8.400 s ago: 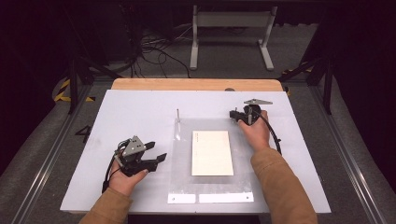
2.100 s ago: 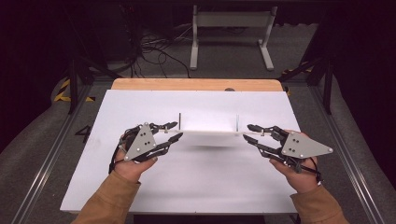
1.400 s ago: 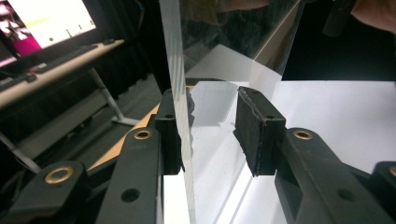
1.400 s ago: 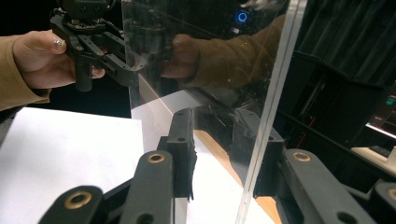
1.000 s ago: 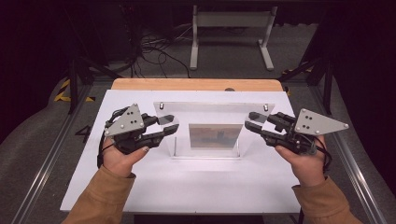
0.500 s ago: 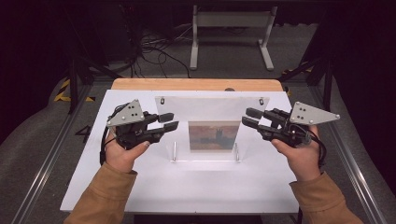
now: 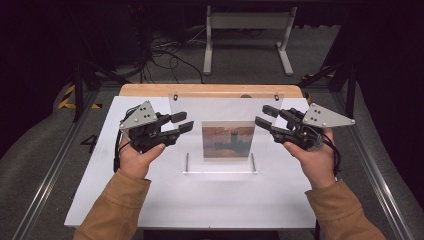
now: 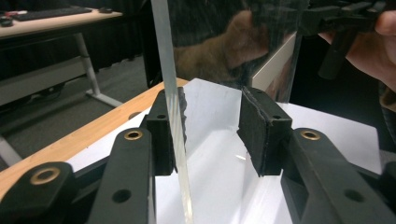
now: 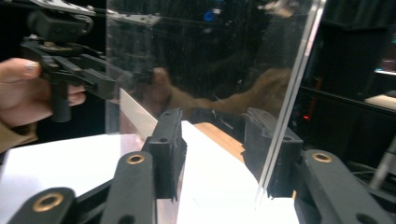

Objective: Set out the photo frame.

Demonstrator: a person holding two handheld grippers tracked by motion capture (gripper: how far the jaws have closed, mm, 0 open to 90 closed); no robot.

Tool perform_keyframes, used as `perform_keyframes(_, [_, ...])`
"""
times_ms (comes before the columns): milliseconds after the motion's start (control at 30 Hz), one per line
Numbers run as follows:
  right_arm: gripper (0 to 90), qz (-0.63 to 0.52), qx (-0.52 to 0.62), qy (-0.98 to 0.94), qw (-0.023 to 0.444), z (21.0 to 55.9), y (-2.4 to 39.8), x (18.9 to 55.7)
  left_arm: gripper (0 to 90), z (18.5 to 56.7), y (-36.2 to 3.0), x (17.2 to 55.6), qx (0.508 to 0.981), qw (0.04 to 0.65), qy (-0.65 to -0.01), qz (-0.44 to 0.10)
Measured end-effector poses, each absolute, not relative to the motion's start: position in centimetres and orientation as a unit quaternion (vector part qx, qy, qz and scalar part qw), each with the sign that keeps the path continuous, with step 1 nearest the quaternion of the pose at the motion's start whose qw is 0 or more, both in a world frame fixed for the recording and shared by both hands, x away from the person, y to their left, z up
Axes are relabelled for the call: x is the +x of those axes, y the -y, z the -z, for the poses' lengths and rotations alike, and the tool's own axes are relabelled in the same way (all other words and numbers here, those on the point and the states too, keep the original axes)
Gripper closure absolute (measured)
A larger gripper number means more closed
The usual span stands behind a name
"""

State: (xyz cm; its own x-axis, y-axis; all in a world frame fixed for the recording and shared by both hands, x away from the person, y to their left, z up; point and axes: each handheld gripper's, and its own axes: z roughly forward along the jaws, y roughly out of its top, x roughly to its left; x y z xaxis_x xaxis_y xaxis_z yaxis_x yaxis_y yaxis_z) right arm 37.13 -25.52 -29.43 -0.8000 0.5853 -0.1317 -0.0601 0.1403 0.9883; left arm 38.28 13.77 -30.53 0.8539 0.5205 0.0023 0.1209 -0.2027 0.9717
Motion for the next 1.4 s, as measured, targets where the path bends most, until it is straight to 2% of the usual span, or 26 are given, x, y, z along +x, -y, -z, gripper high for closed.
perform_keyframes(200, [40.0,-0.628,0.195,-0.707,0.258,29.9,25.2,37.9,49.0,31.1,-13.2,39.0,0.747,0.601,-0.225,-0.174])
perform_keyframes(300, [34.4,-0.624,0.209,-0.706,0.262,30.1,25.4,38.1,41.6,31.6,-13.0,39.4,0.743,0.604,-0.232,-0.173])
perform_keyframes(633, [28.5,-0.627,0.227,-0.700,0.257,30.6,26.2,38.0,33.7,32.4,-13.0,39.6,0.746,0.600,-0.236,-0.167])
perform_keyframes(700, [27.4,-0.624,0.230,-0.702,0.255,30.7,26.6,37.5,29.3,32.4,-13.2,39.3,0.748,0.595,-0.239,-0.172])
perform_keyframes(800, [26.7,-0.620,0.230,-0.704,0.259,30.7,26.9,37.1,28.0,32.4,-13.8,38.6,0.750,0.585,-0.242,-0.192])
perform_keyframes(1167, [23.2,-0.599,0.232,-0.717,0.272,30.0,29.4,33.9,27.2,32.6,-17.3,35.3,0.762,0.558,-0.262,-0.198])
perform_keyframes(1400, [21.5,-0.581,0.253,-0.724,0.271,31.0,31.3,32.7,26.6,34.1,-19.9,34.0,0.764,0.535,-0.295,-0.206])
